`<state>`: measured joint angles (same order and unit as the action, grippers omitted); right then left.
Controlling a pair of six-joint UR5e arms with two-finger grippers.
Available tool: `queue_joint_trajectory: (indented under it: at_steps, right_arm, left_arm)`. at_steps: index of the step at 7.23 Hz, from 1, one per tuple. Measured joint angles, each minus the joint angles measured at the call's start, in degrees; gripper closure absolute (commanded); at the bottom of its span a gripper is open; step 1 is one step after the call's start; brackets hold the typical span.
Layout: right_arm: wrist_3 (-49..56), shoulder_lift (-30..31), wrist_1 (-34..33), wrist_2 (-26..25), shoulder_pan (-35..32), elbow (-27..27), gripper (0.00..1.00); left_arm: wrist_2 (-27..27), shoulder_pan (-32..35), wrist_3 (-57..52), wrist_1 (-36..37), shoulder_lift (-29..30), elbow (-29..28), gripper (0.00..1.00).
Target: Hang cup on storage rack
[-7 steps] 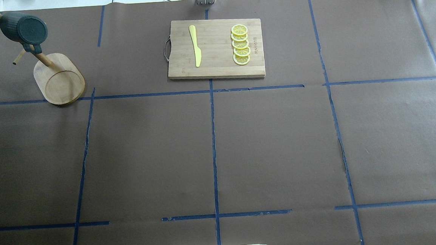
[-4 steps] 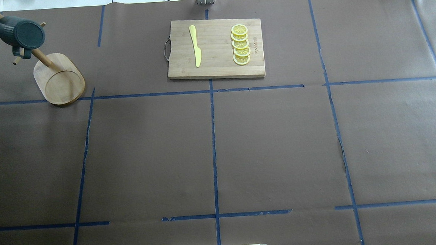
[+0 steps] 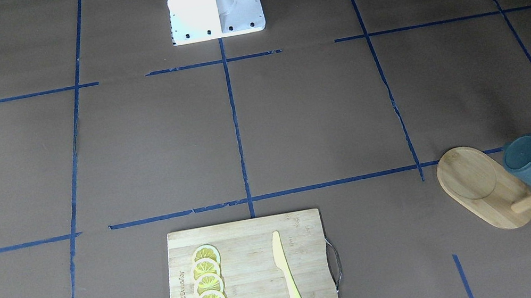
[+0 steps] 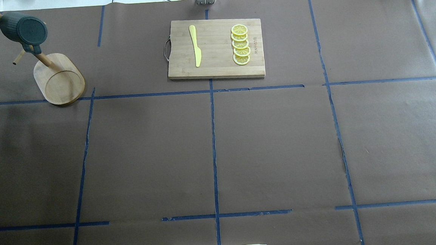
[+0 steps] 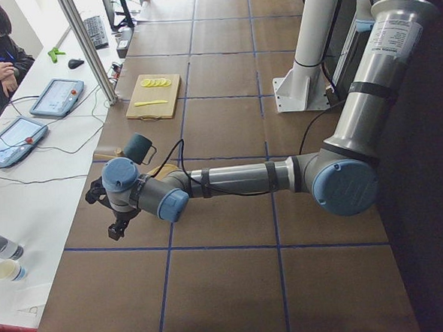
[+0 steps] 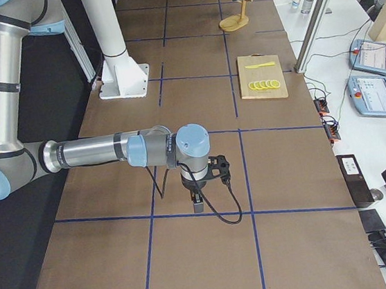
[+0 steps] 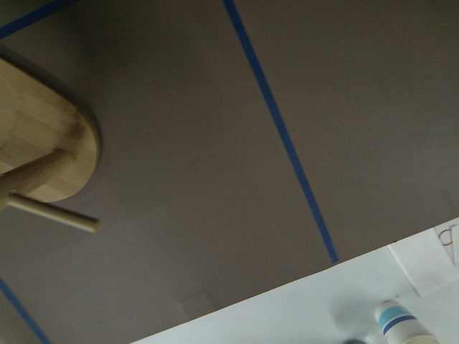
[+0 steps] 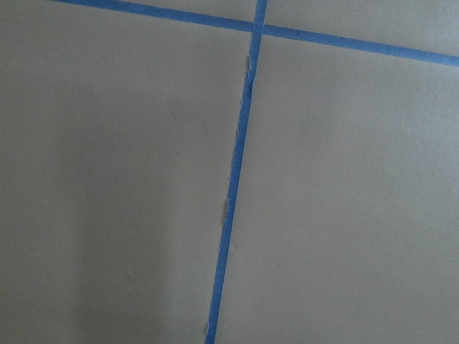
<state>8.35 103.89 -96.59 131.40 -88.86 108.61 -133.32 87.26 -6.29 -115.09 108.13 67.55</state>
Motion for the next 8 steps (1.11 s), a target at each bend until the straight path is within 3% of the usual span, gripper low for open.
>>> queue_joint_trajectory:
  at_steps: [2,4,6,8]
  right_arm:
    - [0.0,0.0,0.0,0.0,0.0,-0.1,0.0]
    - [-0.1,0.0,0.0,0.0,0.0,-0.1,0.0]
    - [-0.1,0.0,-0.1,0.0,0.0,-0.2,0.0]
    - [-0.1,0.0,-0.1,0.1,0.0,-0.5,0.0]
  left_arm:
    - [1.0,1.8,-5.0,15.7,-0.7,3.4,0.0]
    - [0.8,3.7,-6.4,31.0,-5.2,11.9,0.0]
    - [0.6,4.0,-6.3,32.6,-12.8,21.3,0.0]
    - [0.5,4.0,-6.5,31.8,-15.4,24.6,0.0]
